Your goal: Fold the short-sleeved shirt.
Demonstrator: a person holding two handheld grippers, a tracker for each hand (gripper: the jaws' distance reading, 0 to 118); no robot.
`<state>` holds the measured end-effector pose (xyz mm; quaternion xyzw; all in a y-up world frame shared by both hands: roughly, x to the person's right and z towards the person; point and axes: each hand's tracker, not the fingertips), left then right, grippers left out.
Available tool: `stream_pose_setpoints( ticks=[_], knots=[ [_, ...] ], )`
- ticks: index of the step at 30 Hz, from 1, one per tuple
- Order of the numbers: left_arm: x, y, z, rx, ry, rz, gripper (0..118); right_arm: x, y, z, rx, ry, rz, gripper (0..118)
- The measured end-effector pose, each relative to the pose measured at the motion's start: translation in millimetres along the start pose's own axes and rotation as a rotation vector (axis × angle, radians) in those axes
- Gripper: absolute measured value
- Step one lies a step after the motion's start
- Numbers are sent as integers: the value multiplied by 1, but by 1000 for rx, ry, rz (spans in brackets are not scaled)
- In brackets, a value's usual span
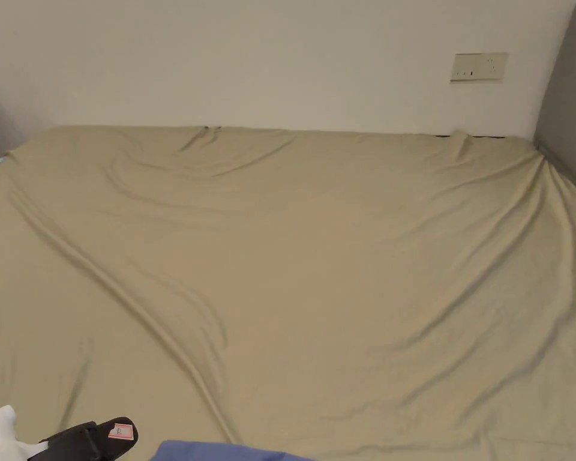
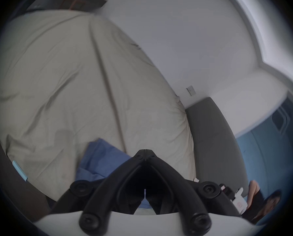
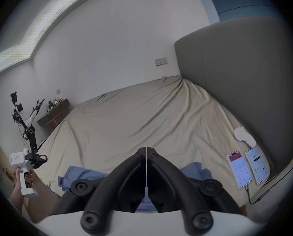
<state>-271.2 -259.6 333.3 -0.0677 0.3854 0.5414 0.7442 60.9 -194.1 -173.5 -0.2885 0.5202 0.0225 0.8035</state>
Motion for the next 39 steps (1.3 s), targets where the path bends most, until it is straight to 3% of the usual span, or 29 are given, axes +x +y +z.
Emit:
stream_pose_setpoints(
  ticks=[5, 8, 9, 10, 11, 12, 13, 20, 22, 23, 25, 26, 28, 30, 39],
  knots=[
    [-83, 24, -9, -169, -93, 191, 0, -10, -11, -2, -52, -14, -3, 3],
    [-118, 23, -19, -247, -147, 223, 0, -11, -14, -3, -82, -30, -31, 3],
    [-128, 24, -23, -271, -144, 234, 7, -9, -13, -3, -90, -35, -39, 3],
    [-135, 24, -27, -281, -139, 251, 30, -10, -12, -3, -96, -40, -44, 3],
    [-141, 23, -32, -296, -127, 280, 78, -11, -12, -3, -101, -41, -48, 3],
    [-155, 25, -40, -309, -120, 313, 103, -13, -12, -2, -106, -43, -52, 3],
    [-159, 23, -45, -332, -136, 327, 107, -14, -12, -1, -109, -48, -57, 3],
    [-165, 6, -91, -429, -354, 329, 106, -25, -7, 1, -110, -51, -95, 3],
    [-165, -2, -104, -447, -385, 392, 96, -31, -7, 1, -108, -48, -96, 3],
    [-163, -6, -110, -459, -376, 392, 74, -33, -6, 1, -107, -45, -93, 3],
    [-153, -15, -122, -450, -279, 344, 17, -39, -1, 1, -107, -45, -85, 3],
    [-150, -19, -127, -474, -196, 302, 9, -41, 1, 1, -107, -42, -81, 3],
    [-145, -23, -131, -485, -109, 257, 8, -43, 3, 2, -107, -42, -72, 3],
    [-138, -13, -122, -472, -180, 269, 7, -43, 4, 3, -101, -44, -68, 3],
    [-122, 30, -46, -256, -80, 207, 4, -46, 11, 12, -65, -55, -102, 3]
  ],
)
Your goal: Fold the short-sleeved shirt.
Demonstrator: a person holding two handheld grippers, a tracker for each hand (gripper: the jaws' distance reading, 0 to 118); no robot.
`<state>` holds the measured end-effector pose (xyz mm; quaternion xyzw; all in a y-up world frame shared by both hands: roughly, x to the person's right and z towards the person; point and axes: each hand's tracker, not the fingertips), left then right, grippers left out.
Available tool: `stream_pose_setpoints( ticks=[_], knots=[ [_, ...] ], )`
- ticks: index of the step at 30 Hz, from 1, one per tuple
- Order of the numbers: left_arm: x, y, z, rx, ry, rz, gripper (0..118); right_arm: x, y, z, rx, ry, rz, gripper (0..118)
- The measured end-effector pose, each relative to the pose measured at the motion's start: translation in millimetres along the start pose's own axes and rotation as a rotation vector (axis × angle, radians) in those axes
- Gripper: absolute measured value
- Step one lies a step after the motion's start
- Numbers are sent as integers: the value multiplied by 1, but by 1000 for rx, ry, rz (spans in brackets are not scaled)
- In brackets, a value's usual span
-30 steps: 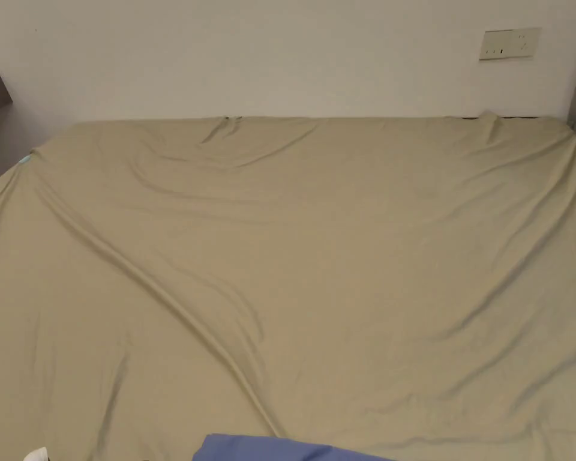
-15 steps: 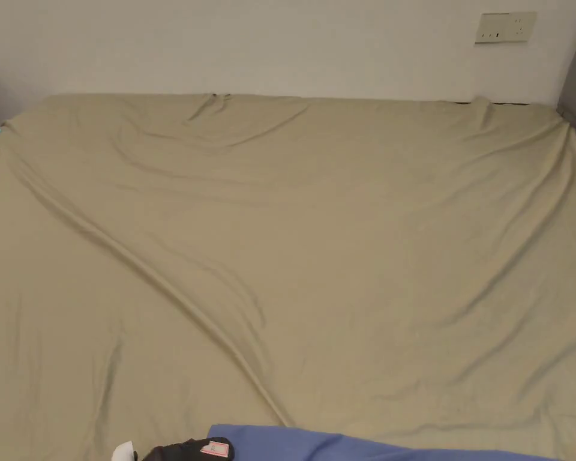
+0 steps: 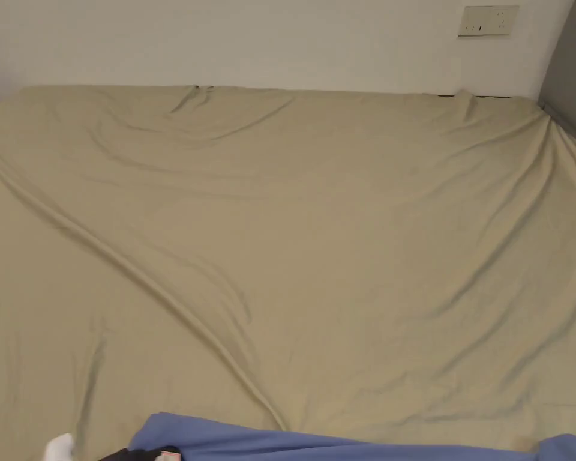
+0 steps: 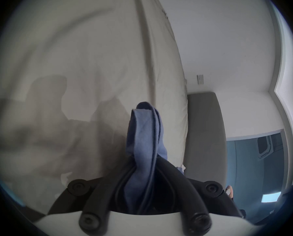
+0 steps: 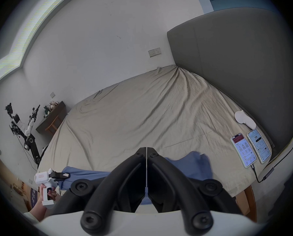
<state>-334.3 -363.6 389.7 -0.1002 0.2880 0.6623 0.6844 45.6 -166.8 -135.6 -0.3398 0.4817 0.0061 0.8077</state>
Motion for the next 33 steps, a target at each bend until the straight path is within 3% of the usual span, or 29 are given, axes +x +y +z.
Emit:
stream_pose_setpoints(
  ticks=[3, 5, 8, 12, 18, 20, 22, 23, 25, 26, 28, 31, 32, 33],
  knots=[
    [0, 17, 34, 61, 145, -24, 4, 1, 2, 4, 15, 6, -4, 3],
    [10, 17, 44, 51, 274, -117, 4, 3, 1, 3, 18, 19, -13, 3],
    [44, -7, 37, 9, 257, -236, 4, 6, -2, 0, 16, 38, -35, 3],
    [109, -53, -7, -48, 269, -434, 4, 10, -9, -2, 5, 72, -51, 3],
    [155, -129, -123, -176, 439, -741, 4, 26, -16, 14, 35, 80, -56, 3],
    [157, -154, -155, -207, 445, -808, 4, 34, -19, 23, 53, 67, -67, 3],
    [152, -167, -177, -201, 435, -786, 8, 44, -22, 31, 72, 42, -74, 3],
    [151, -170, -181, -194, 370, -744, 26, 49, -24, 35, 78, 27, -78, 3],
    [156, -176, -183, -186, 266, -630, 93, 57, -28, 42, 81, 6, -91, 3],
    [161, -179, -178, -169, 181, -592, 116, 62, -29, 44, 81, 1, -98, 3],
    [174, -178, -162, -112, 62, -586, 118, 69, -33, 46, 76, -8, -119, 3],
    [190, -172, -133, 45, 187, -771, 112, 76, -39, 45, 70, -9, -145, 3],
    [191, -173, -127, 127, 289, -847, 92, 77, -41, 45, 67, -7, -153, 3],
    [190, -175, -124, 195, 427, -922, 62, 78, -43, 44, 65, -3, -161, 3]
  ],
)
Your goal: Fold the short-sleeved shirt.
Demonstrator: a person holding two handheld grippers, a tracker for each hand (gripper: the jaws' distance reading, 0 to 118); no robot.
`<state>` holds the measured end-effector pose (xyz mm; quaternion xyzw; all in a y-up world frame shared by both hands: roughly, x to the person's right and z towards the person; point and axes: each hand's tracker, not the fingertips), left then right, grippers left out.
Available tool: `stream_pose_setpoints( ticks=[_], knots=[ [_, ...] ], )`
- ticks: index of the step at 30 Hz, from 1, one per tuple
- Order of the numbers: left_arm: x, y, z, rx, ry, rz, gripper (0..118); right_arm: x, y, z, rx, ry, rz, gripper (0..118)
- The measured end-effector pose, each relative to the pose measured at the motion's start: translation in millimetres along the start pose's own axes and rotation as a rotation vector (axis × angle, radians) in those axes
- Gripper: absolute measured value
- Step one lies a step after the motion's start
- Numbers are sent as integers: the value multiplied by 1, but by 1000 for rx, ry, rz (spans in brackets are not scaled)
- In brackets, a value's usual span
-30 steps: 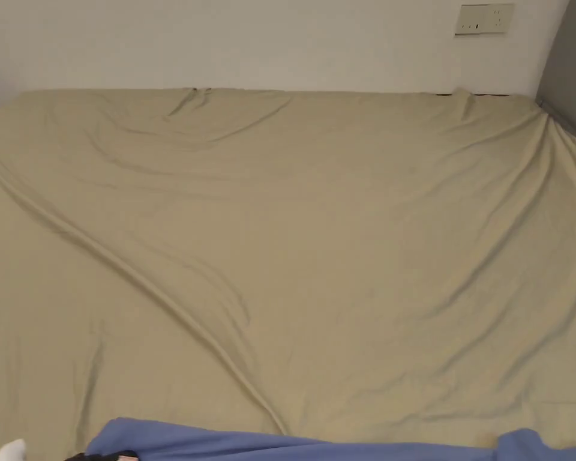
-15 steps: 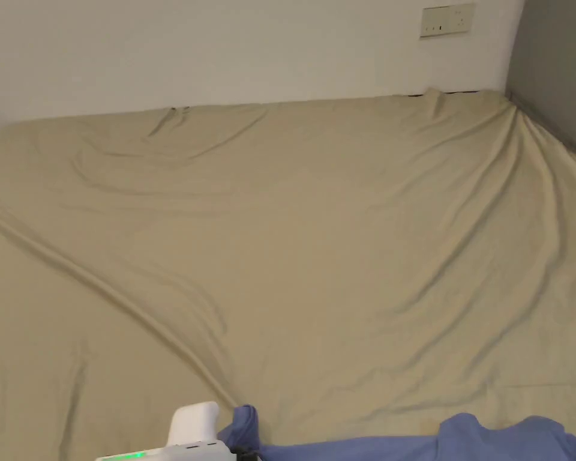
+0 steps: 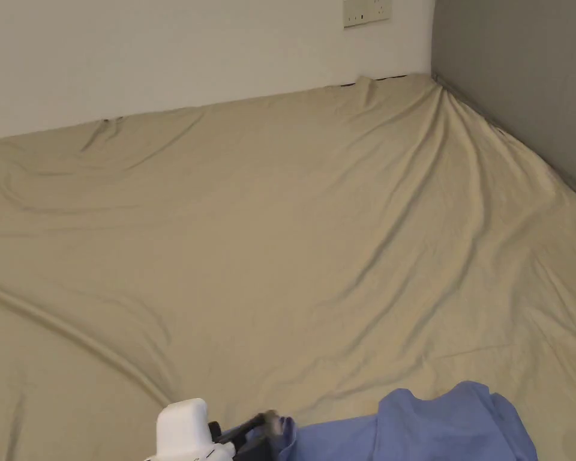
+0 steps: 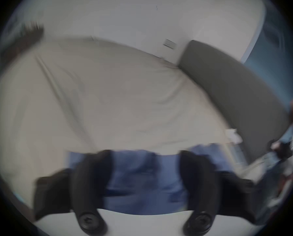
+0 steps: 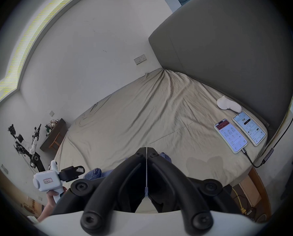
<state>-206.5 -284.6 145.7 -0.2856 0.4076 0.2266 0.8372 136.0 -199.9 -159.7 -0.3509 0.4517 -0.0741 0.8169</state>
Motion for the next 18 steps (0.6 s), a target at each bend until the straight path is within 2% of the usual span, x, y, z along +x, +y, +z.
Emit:
stream_pose_setpoints(
  ticks=[1, 2, 3, 5, 6, 8, 14, 17, 18],
  knots=[
    [1, -4, -5, -9, 114, -74, 24, 1, -1, -1, -1, 5, -6, 3],
    [0, -11, -15, -25, 195, -130, 3, 2, -2, -2, -2, 11, -11, 3],
    [0, -18, -25, -80, 219, -156, 3, 3, -2, -2, -5, 18, -17, 3],
    [1, -38, -49, -182, 95, -116, 3, 3, -2, -3, -7, 26, -21, 3],
    [8, -46, -56, -207, 85, -108, 3, 3, -2, -2, -5, 27, -20, 3],
    [33, -60, -60, -264, 78, -181, 3, 4, -2, 2, 1, 27, -19, 3],
    [103, -81, -70, -242, -35, -361, 4, 14, 2, 11, 28, 3, -46, 3],
    [120, -68, -68, -260, -56, -319, 4, 13, 2, 13, 33, -12, -52, 3],
    [116, -61, -62, -256, -121, -268, 4, 12, 3, 14, 34, -11, -51, 3]
  ],
)
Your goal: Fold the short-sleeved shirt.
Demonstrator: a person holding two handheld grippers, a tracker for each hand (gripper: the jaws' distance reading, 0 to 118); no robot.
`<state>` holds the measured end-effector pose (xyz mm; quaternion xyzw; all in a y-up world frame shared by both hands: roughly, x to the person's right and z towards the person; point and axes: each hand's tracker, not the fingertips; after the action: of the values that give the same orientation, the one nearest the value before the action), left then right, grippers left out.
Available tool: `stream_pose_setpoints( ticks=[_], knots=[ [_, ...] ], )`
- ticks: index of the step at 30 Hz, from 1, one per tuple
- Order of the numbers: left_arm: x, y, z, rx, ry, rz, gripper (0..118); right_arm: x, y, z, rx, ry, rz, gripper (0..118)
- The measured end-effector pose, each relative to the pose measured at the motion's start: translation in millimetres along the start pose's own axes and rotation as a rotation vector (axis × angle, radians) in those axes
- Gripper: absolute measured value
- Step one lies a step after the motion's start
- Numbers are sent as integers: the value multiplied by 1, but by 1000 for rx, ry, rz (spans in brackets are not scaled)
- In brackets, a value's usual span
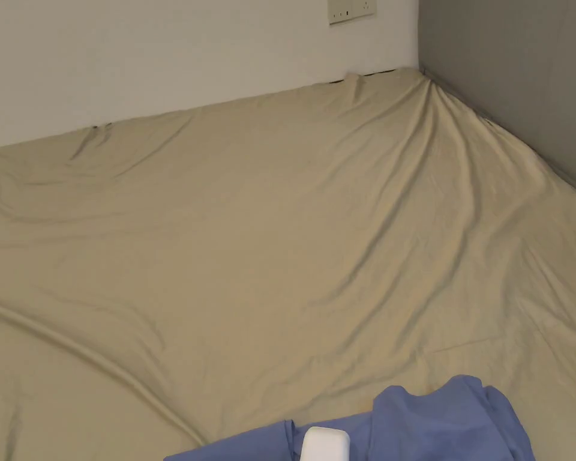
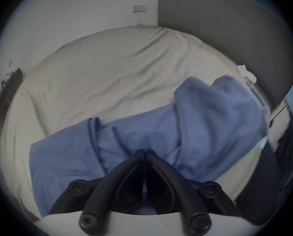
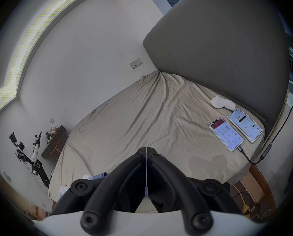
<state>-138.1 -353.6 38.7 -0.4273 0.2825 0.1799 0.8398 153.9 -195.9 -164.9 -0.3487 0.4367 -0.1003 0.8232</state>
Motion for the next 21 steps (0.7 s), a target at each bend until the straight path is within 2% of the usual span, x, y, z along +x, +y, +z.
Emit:
stream_pose_setpoints(
  ticks=[4, 8, 10, 11, 12, 13, 14, 18, 21],
  knots=[
    [-36, 8, 38, 57, -183, 129, 4, -4, 1, -1, -1, -1, 10, 3],
    [-133, 3, 73, 120, -395, 464, 4, -8, 2, -6, -6, 8, 7, 3],
    [-190, -12, 83, 149, -563, 605, 4, -12, 0, -9, -13, 10, 10, 3],
    [-216, -21, 86, 131, -613, 672, 19, -14, 0, -12, -20, 9, 12, 3],
    [-241, -32, 88, 113, -652, 724, 47, -16, -1, -14, -27, 9, 16, 3],
    [-256, -41, 88, 97, -678, 766, 89, -18, -2, -15, -33, 11, 18, 3],
    [-269, -53, 88, 63, -659, 800, 118, -21, -3, -17, -39, 14, 19, 3],
    [-300, -95, 66, 144, -596, 1030, 118, -33, -6, -20, -57, 27, 27, 3],
    [-300, -116, 29, 40, -683, 1146, 118, -40, -4, -22, -65, 33, 39, 3]
  ],
)
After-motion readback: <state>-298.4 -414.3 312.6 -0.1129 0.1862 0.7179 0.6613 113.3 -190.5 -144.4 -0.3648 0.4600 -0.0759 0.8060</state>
